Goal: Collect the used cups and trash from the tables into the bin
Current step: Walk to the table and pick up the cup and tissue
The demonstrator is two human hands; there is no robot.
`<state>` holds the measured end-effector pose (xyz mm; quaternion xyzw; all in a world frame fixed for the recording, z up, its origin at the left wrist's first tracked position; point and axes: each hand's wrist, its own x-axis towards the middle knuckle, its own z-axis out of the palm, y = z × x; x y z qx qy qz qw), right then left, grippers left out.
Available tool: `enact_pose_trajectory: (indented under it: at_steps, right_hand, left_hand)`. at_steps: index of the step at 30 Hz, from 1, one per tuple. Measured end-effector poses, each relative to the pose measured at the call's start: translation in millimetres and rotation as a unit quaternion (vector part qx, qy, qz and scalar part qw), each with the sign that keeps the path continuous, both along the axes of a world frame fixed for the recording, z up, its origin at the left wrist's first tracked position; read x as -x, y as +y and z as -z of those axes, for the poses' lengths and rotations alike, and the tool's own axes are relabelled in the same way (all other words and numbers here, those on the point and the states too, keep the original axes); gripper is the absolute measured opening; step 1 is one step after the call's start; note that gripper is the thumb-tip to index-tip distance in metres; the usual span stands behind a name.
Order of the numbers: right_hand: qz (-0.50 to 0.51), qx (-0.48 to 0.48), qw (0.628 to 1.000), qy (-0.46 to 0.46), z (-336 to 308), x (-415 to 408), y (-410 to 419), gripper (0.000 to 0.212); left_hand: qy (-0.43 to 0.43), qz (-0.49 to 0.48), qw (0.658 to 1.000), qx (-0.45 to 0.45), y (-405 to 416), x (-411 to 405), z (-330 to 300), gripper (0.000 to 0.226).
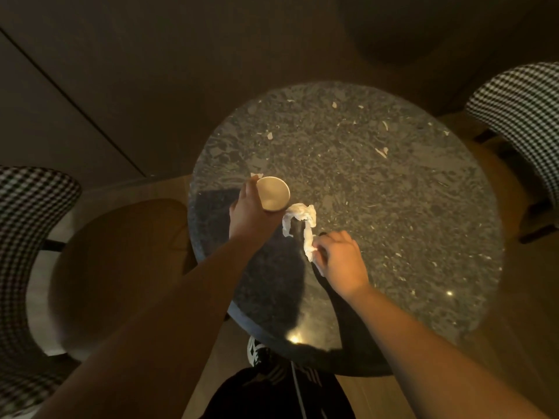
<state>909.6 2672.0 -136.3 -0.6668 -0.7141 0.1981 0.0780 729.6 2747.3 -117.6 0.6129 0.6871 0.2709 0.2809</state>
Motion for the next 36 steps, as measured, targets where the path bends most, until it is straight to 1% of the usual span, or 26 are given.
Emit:
enact_pose_trajectory:
  at_steps: [5,7,9,12,14,15,18,19,21,23,25,27,29,30,34,36]
  right_hand:
    - [0.054,-0.093,0.992,0.073,-19.4,-5.6,22.8,0.015]
    - [0.064,-0.111,0.987,0.095,-23.3,-2.5,38.6,0.015]
    - [0.048,-0.097,0.989,0.103,-22.0,2.9,55.9,0.018]
    - [0.005,-0.041,0.993,0.112,-12.5,14.5,76.7,0.019]
    - [0.0,-0.009,0.994,0.111,-4.7,22.0,84.4,0.018]
    - [-0.002,0.004,0.994,0.113,-0.6,25.3,86.4,0.022]
    - [-0.035,0.037,0.989,0.137,7.6,33.0,87.9,0.054]
    - [-0.051,0.039,0.987,0.145,9.7,34.7,87.7,0.061]
    - [-0.088,0.025,0.988,0.128,13.7,38.3,86.6,0.069]
    - [-0.107,0.016,0.989,0.101,17.0,42.5,84.8,0.072]
    - [-0.103,-0.005,0.992,0.069,20.4,45.6,83.6,0.066]
    - [-0.098,-0.038,0.994,0.039,21.8,48.1,83.4,0.048]
    - [-0.09,-0.059,0.994,0.034,21.9,50.2,84.3,0.031]
    - [-0.086,-0.059,0.994,0.035,21.7,50.6,84.5,0.026]
    - [-0.063,-0.055,0.996,0.043,16.9,47.9,81.0,0.024]
    - [-0.047,-0.062,0.995,0.063,8.8,44.2,78.0,0.017]
  left_hand:
    - [0.004,-0.045,0.998,-0.034,-10.0,15.2,1.1,0.085]
    - [0.006,-0.058,0.998,-0.039,-15.5,22.4,2.6,0.085]
    - [0.007,-0.066,0.997,-0.035,-19.8,27.9,3.7,0.085]
    - [0.007,-0.075,0.997,-0.016,-21.9,34.4,4.2,0.085]
    - [0.006,-0.076,0.997,-0.009,-21.2,37.5,4.1,0.085]
    - [0.007,-0.076,0.997,-0.007,-20.7,38.9,3.9,0.085]
    - [0.008,-0.078,0.997,-0.008,-19.1,41.8,2.0,0.085]
    - [0.007,-0.077,0.997,-0.008,-18.5,42.8,1.3,0.086]
    - [0.007,-0.07,0.998,-0.005,-17.5,44.5,0.2,0.087]
    - [0.005,-0.066,0.998,0.002,-16.9,46.1,-0.7,0.087]
    - [0.004,-0.069,0.998,0.006,-16.7,47.8,-0.6,0.087]
    - [-0.001,-0.068,0.998,0.011,-17.7,49.5,-0.7,0.086]
    - [-0.012,-0.063,0.998,0.017,-18.5,51.2,-1.1,0.085]
    - [-0.015,-0.061,0.998,0.019,-18.9,51.6,-1.5,0.085]
    - [-0.008,-0.052,0.998,0.015,-19.9,50.6,-6.3,0.084]
    - [-0.007,-0.042,0.999,0.009,-20.1,46.8,-11.1,0.083]
